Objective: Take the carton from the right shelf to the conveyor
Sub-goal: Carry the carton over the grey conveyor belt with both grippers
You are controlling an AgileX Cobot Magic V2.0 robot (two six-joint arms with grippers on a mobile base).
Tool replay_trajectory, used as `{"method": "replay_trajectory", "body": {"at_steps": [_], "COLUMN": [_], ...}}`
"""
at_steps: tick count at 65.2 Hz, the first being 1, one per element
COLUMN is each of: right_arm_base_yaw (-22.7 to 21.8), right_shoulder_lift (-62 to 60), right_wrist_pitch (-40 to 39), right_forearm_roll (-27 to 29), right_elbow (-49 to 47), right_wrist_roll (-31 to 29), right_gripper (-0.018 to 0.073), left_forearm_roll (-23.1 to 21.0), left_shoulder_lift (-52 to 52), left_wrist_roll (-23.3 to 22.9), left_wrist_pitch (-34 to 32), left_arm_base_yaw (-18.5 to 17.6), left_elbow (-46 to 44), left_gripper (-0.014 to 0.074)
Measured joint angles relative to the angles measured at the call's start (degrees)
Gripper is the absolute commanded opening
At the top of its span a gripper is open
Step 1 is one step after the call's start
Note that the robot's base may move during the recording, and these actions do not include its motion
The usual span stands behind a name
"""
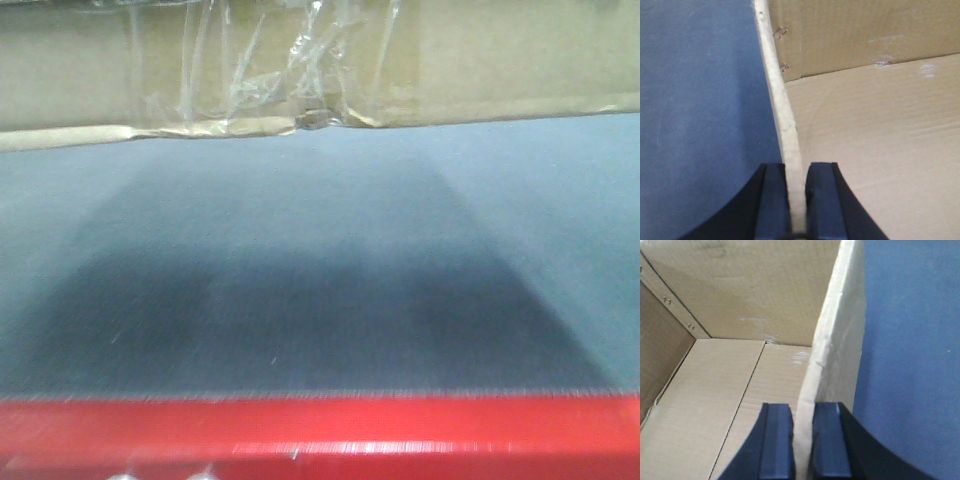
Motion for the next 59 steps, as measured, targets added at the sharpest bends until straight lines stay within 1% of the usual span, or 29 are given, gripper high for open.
{"method": "replay_trajectory", "body": {"at_steps": [59], "right_arm_base_yaw": [0.0], "right_shoulder_lift": [0.0], "right_wrist_pitch": [0.0], "right_forearm_roll": [0.0], "right_elbow": [0.0], "right_wrist_roll": [0.0], "right_gripper": [-0.007], "left_forearm_roll": [0.0], "left_shoulder_lift": [0.0], "left_wrist_roll": [0.0], "left_wrist_pitch": [0.0], "left_arm_base_yaw": [0.0], "left_elbow": [0.0], "left_gripper": [-0.001]}}
